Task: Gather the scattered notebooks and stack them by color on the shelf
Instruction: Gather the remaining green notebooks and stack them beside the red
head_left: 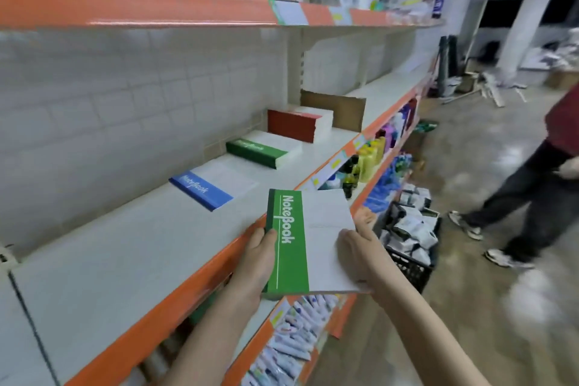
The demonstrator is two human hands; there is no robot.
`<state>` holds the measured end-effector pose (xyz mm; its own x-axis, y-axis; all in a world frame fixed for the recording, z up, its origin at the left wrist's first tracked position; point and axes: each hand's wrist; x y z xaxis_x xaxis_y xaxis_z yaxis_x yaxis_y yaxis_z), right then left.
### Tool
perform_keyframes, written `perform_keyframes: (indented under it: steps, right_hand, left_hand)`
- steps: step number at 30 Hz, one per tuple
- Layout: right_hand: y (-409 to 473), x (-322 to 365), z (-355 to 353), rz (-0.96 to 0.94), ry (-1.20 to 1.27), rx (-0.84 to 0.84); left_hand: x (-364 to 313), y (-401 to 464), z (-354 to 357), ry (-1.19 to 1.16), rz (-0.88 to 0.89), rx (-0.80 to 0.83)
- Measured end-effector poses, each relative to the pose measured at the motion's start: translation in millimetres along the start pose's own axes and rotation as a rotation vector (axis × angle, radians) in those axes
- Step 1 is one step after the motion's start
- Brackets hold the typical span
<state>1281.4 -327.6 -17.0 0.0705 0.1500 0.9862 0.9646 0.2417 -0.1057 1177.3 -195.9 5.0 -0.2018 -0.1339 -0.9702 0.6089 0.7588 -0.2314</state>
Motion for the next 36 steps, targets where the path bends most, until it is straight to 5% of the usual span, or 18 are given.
perform_keyframes:
  steps: [15,36]
  right_hand:
    - [140,9,-75,0.007,-0.053,-0.152]
    - [300,67,51,-0.049,-0.126,0.305]
  left_hand:
    - [-33,94,149,0.060,0.029,0.200]
    - [-71,232,124,-0.051,-0.057,-0.281]
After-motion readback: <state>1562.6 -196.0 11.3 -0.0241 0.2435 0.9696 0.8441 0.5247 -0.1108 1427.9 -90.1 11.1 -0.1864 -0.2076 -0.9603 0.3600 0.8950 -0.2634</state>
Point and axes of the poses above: each hand's wrist, its own y-axis towards the middle knuckle, its own z-axis out of the palm, x = y × z, and after that the axes turned 10 degrees about -x, right-handed
